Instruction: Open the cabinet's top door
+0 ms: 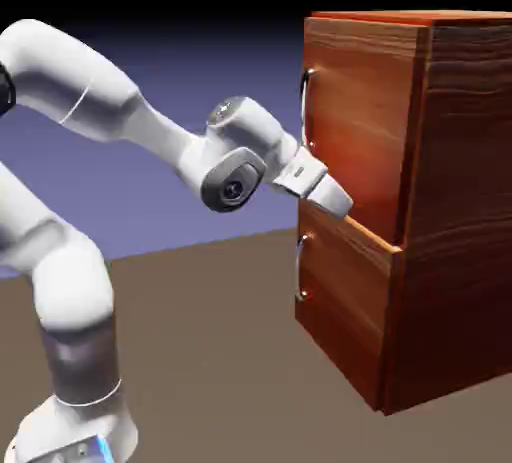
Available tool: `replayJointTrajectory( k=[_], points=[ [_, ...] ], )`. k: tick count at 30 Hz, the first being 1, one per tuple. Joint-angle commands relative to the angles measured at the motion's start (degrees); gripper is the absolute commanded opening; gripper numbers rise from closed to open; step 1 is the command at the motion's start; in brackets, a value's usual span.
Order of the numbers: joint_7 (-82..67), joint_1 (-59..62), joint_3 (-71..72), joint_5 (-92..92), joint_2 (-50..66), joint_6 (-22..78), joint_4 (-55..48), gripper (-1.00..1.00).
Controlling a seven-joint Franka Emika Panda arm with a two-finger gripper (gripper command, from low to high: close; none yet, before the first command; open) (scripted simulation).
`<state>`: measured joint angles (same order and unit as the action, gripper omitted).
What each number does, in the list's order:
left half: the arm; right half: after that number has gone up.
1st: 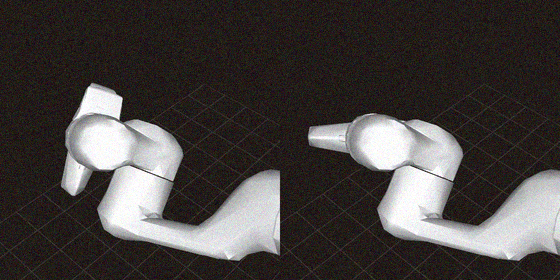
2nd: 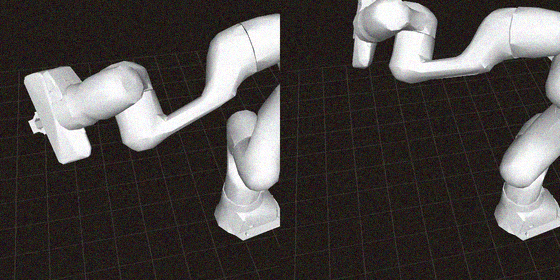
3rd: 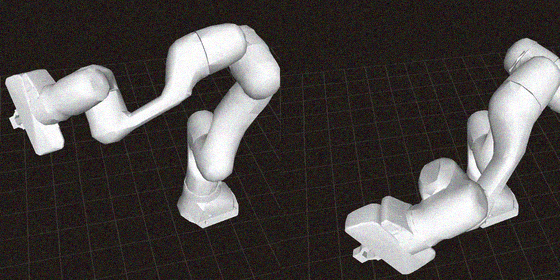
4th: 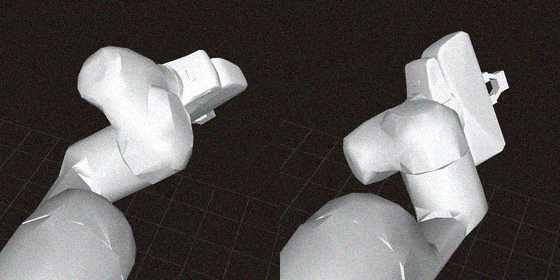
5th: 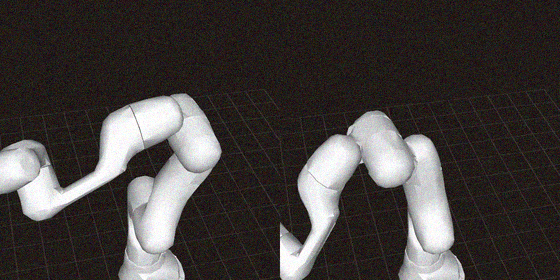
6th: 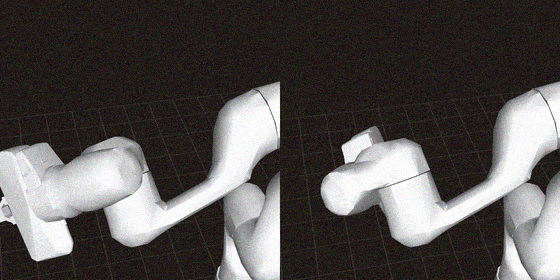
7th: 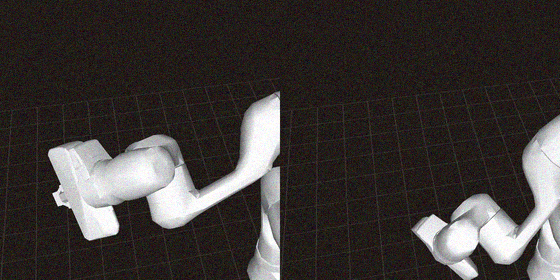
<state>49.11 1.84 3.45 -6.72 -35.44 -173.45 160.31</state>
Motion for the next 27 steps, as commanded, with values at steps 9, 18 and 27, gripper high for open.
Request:
replayJointTrajectory(
  k=[9, 18, 27],
  points=[
    [22.2, 8.4, 11.5, -22.4, -9.3, 1.9, -2.3, 0.0],
    [44.4, 16.8, 23.0, -44.9, -18.6, 3.7, -4.6, 0.0],
    [66.6, 25.3, 34.5, -67.3, -27.8, 5.6, -7.0, 0.0]
  ],
)
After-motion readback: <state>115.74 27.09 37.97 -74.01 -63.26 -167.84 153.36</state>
